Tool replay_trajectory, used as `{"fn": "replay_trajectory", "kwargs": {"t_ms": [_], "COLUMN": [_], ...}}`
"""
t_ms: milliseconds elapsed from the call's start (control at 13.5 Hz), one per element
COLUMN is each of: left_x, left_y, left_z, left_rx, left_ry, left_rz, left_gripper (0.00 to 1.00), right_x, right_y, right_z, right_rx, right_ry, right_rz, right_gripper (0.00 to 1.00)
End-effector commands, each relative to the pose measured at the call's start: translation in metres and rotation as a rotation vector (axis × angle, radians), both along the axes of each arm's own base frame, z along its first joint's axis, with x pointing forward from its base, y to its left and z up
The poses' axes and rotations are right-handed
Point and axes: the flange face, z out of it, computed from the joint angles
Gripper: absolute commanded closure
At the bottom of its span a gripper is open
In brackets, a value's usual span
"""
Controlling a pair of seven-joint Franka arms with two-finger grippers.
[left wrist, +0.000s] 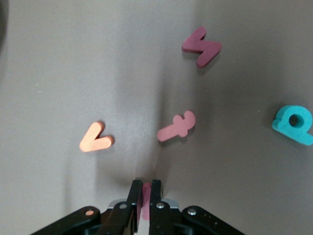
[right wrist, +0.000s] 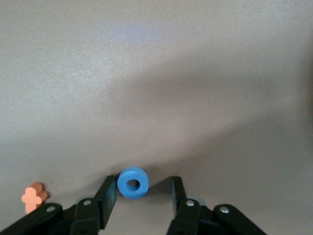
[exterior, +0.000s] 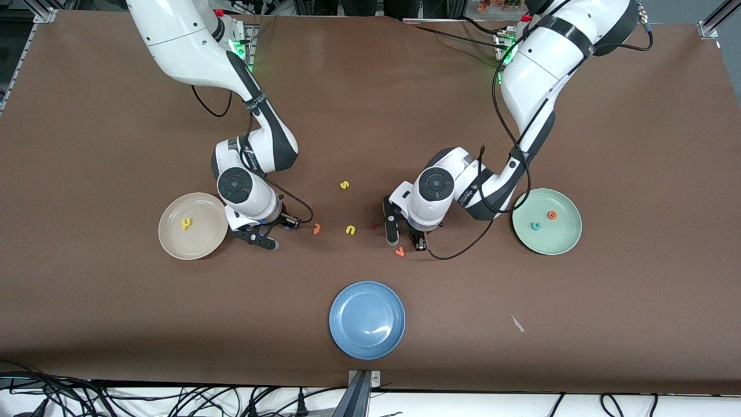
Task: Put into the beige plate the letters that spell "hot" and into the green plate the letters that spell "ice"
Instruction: 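Carry the i to the green plate while the right gripper carries the o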
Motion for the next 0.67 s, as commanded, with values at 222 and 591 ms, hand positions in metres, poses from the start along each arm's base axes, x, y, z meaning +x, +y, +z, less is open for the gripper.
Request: {"fn": "replay_trajectory", "kwargs": {"t_ms": [222,591], "left_x": [0.019,0.023], "left_y": [0.055,0.143], "left_z": [0.07,0.121], "left_rx": [0.079,0.167], "left_ry": [0.084,0.282], "left_rz": [0.109,0.42], "left_gripper": [1.0,1.0], "right_x": [0.007,0.007], "right_y": [0.002,0.002], "right_z": [-0.003,-0.004], "right_rx": [0.002,0.002], "right_ry": [0.002,0.004], "right_rz": [0.008,-0.001], "right_gripper": [0.53,0.63]}}
